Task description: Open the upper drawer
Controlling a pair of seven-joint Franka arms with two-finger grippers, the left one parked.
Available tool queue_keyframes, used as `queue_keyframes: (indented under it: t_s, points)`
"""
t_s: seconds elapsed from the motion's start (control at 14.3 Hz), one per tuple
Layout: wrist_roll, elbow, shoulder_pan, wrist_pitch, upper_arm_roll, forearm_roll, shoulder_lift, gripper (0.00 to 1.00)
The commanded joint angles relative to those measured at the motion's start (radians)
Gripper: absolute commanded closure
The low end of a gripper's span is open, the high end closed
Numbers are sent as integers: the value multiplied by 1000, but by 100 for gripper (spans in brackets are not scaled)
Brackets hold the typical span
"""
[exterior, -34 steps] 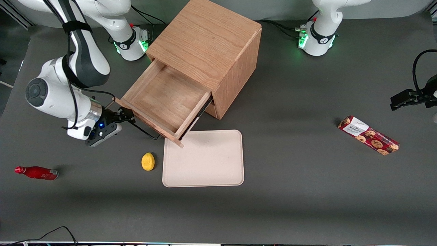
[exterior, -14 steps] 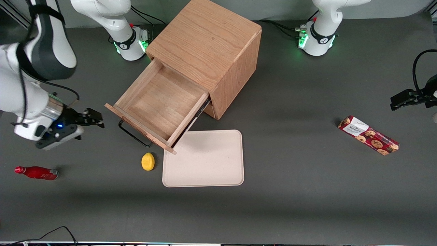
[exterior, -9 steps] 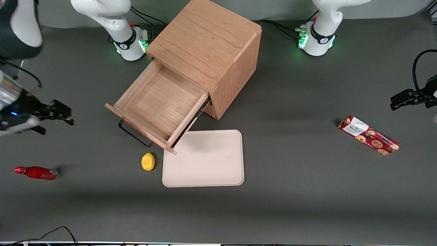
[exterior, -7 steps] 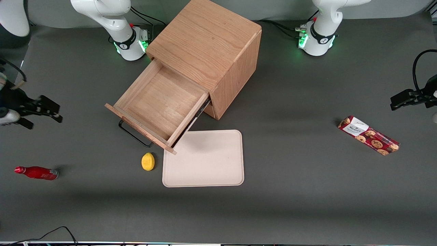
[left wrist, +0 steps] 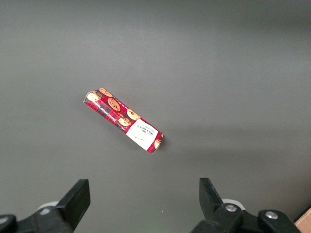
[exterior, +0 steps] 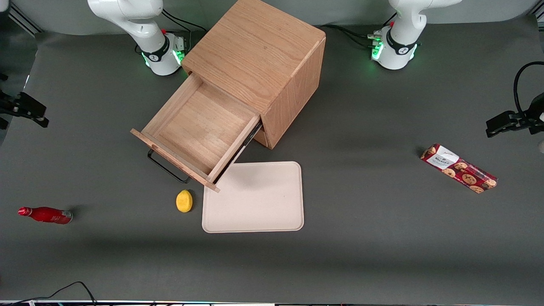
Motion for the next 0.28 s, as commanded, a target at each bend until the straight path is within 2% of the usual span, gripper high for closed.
queue_keyframes:
  t_s: [0.0,0.21]
  points:
    - [55,10,26,-23,-39,52,-6,0]
    - [82,10,22,-24,-38,56,1,0]
